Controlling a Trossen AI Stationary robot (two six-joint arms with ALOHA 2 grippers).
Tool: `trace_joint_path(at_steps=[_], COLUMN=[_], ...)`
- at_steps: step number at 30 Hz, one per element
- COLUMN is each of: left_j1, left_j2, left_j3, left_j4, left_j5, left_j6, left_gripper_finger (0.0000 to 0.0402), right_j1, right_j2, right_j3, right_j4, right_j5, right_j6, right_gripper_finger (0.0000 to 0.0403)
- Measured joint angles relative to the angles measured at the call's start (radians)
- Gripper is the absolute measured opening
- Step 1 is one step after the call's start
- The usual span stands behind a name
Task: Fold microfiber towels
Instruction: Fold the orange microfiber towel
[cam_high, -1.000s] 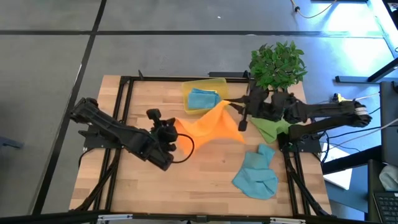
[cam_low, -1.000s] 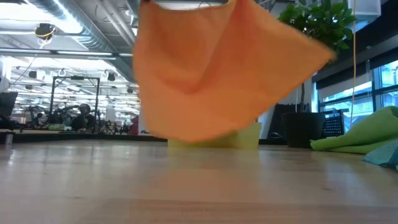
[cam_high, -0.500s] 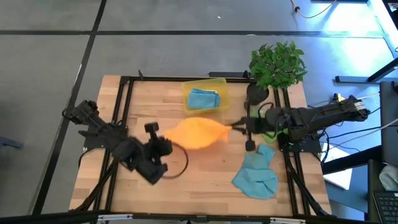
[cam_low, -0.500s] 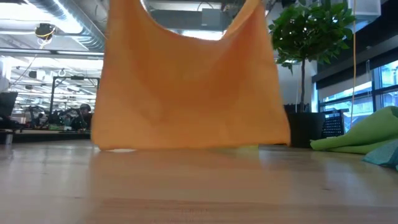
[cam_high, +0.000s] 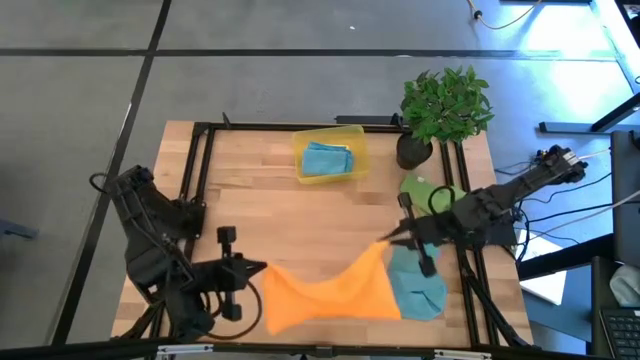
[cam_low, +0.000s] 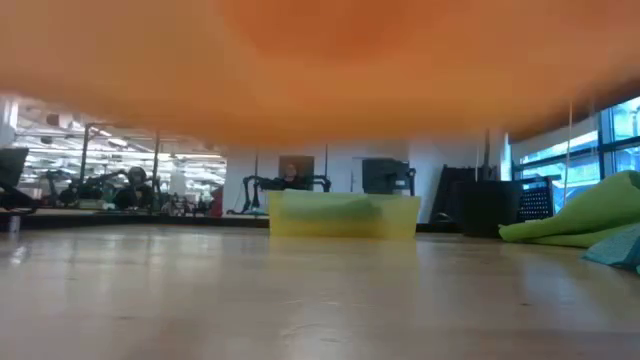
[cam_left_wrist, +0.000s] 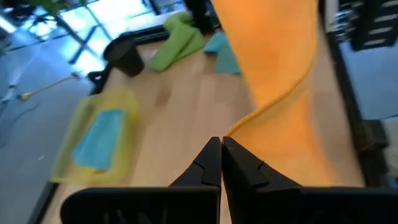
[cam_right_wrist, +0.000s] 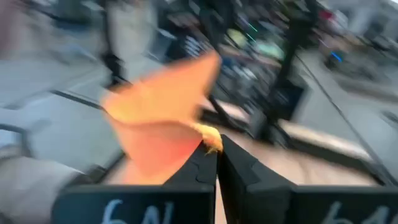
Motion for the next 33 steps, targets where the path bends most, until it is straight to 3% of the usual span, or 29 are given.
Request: trace_joint_path(at_steps=[3,6,10,16,21,25,29,33], left_j1=[0.030,0.090,0.168,0.287,0.379,0.438,0.455,0.422], left_j2=[-0.001,-0.001,-0.011,-0.015,-0.014,-0.014,-0.014,-0.014], left_j3=[-0.018,-0.080,-0.210,-0.387,-0.530,-0.589,-0.609,-0.613], left_j4=[-0.115,-0.229,-0.218,-0.205,-0.083,0.004,0.108,0.172], left_j5=[0.005,0.067,0.175,0.245,0.257,0.257,0.296,0.363], left_j6=[-0.107,-0.237,-0.259,-0.269,-0.173,-0.087,-0.005,0.061], left_gripper_finger=[0.0000,0.0000,0.0000,0.0000,0.0000,0.0000,0.0000,0.0000], right_j1=[-0.049,-0.112,-0.211,-0.374,-0.487,-0.549,-0.563,-0.533], right_j2=[0.006,0.019,0.038,0.053,0.053,0.053,0.053,0.053], right_j3=[-0.006,-0.052,-0.146,-0.278,-0.367,-0.416,-0.466,-0.492], right_j4=[-0.071,-0.102,-0.078,-0.031,0.051,0.094,0.114,0.119], right_j5=[0.078,0.085,0.084,0.079,0.076,0.000,-0.128,-0.150], right_j6=[0.035,0.067,0.102,0.108,0.096,0.079,0.082,0.105], right_gripper_finger=[0.0005,0.0006,0.0006,0.0006,0.0007,0.0007,0.0008,0.0004])
